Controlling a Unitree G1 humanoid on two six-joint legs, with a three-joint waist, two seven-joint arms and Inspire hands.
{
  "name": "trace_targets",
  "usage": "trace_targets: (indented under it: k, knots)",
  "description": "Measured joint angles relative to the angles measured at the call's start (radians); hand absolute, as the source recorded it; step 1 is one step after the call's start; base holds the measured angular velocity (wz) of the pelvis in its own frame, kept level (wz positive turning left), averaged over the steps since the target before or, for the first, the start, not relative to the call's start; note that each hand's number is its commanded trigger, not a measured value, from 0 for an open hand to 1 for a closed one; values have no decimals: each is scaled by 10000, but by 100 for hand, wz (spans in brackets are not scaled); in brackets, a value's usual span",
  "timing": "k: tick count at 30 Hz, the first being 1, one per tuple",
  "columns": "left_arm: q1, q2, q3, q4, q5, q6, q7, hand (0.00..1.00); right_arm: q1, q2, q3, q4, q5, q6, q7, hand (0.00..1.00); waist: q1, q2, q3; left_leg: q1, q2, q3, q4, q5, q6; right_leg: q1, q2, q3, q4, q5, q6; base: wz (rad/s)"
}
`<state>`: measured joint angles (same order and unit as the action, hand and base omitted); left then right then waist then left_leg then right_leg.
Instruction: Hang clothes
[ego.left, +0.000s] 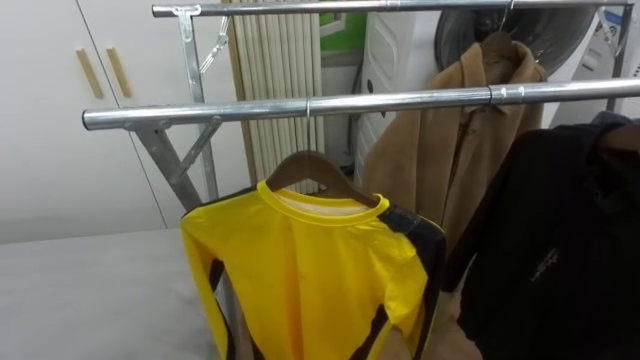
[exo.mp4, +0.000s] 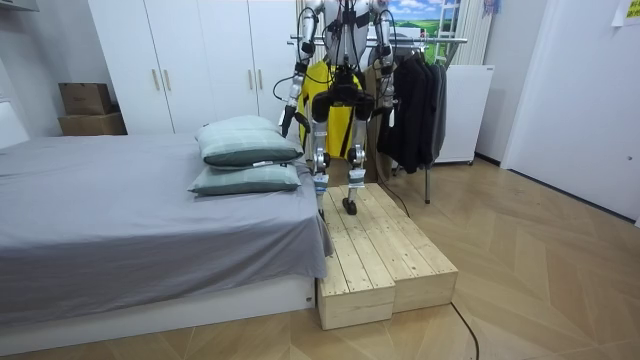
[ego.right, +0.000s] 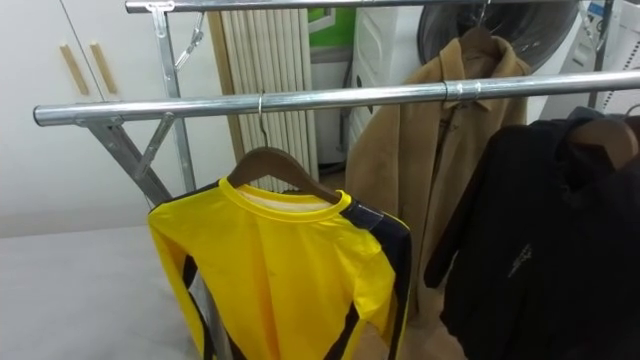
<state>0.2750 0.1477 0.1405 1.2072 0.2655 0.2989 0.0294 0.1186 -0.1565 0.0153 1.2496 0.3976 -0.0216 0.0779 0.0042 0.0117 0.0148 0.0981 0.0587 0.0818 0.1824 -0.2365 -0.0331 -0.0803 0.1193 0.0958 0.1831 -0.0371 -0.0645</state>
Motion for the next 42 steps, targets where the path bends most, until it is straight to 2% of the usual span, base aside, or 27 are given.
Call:
trace_targets:
  k: [17,24,27,28,30,31,32,33,34,35,36,37,38,39,40,41,42]
  knots:
    - [1,-22,-71,49,-2,1,-29,0,-16,-54,84,13,-97,0,21,0,14,58,5,91,-2,-24,27,-19,49,95,-30,-58,23,-12,2,0]
    - [-10,-31,-84,45,20,-72,-123,0,-317,-220,178,-6,-711,8,144,0,43,157,2,35,28,-69,57,-18,41,75,-97,-430,46,-37,-50,5]
    - [-15,-30,-107,-80,30,-209,-110,0,-597,-352,455,-17,-1309,5,224,0,69,216,-27,-281,-1,-420,228,-22,19,-67,-159,-687,54,-65,-97,26]
    - [-36,-21,-298,-152,33,-268,-78,0,-710,-388,595,-23,-1420,0,219,0,76,241,-20,-419,-9,-559,251,13,-31,-137,-206,-848,47,-58,-120,36]
    - [-57,-41,-480,-194,111,-409,25,0,-857,-454,738,-12,-1635,-9,198,0,191,267,-56,-611,-18,-707,252,69,-46,-275,-276,-1061,95,-98,-180,41]
    - [-119,-49,-490,-203,139,-493,59,0,-906,-505,738,21,-1814,-2,190,0,177,313,-54,-761,-25,-945,307,110,-92,-304,-341,-1344,96,-126,-248,54]
    - [-156,-53,-485,-200,193,-558,75,0,-906,-524,732,17,-1936,-2,188,0,215,334,-55,-858,-27,-1059,367,122,-112,-314,-382,-1523,101,-142,-298,76]
    - [-213,-58,-514,-264,239,-659,91,0,-908,-601,740,10,-2095,-1,167,0,204,355,-62,-1057,1,-1111,467,203,-188,-354,-487,-1884,175,-210,-409,110]
    - [-334,-45,-719,-418,328,-656,84,0,-885,-644,744,23,-2118,16,77,0,69,381,-52,-1330,40,-1028,580,374,-249,-374,-665,-2437,227,-359,-470,124]
    - [-389,-44,-822,-502,330,-655,80,0,-872,-654,742,28,-2112,26,37,0,34,371,-64,-1423,74,-905,568,499,-282,-368,-744,-2684,222,-425,-478,141]
    - [-477,-48,-989,-534,289,-665,62,0,-882,-703,706,35,-2141,51,-23,0,22,335,-74,-1509,177,-356,570,776,-312,-385,-942,-3179,215,-607,-524,127]
    - [-581,-71,-1050,-603,287,-693,50,0,-881,-750,691,35,-2220,93,-36,0,39,292,-56,-1618,280,414,663,950,-275,-383,-1100,-3610,238,-689,-586,115]
    - [-671,-86,-1053,-632,295,-714,43,0,-885,-749,688,36,-2321,125,-54,0,65,270,-49,-1689,381,915,880,931,-255,-382,-1166,-3805,256,-749,-595,94]
    - [-674,-100,-1064,-663,298,-792,18,0,-919,-772,696,15,-2547,241,-102,0,192,284,-63,-1815,584,1846,1514,752,-94,-380,-1282,-4139,362,-914,-562,74]
    - [-726,-109,-1025,-681,268,-841,-21,0,-938,-825,649,-5,-2723,360,-109,0,328,311,-75,-1806,802,2531,2313,424,60,-354,-1369,-4503,490,-1060,-552,74]
    - [-784,-110,-1015,-736,274,-849,-44,0,-961,-836,581,-15,-2874,426,-111,0,328,328,-86,-1782,931,2795,2659,275,97,-325,-1397,-4737,508,-1109,-560,90]
    - [-757,-107,-1030,-911,296,-862,-124,0,-969,-812,565,-24,-2989,528,-143,0,287,349,-73,-1593,1168,3208,3180,31,129,-216,-1450,-5270,537,-1224,-568,112]
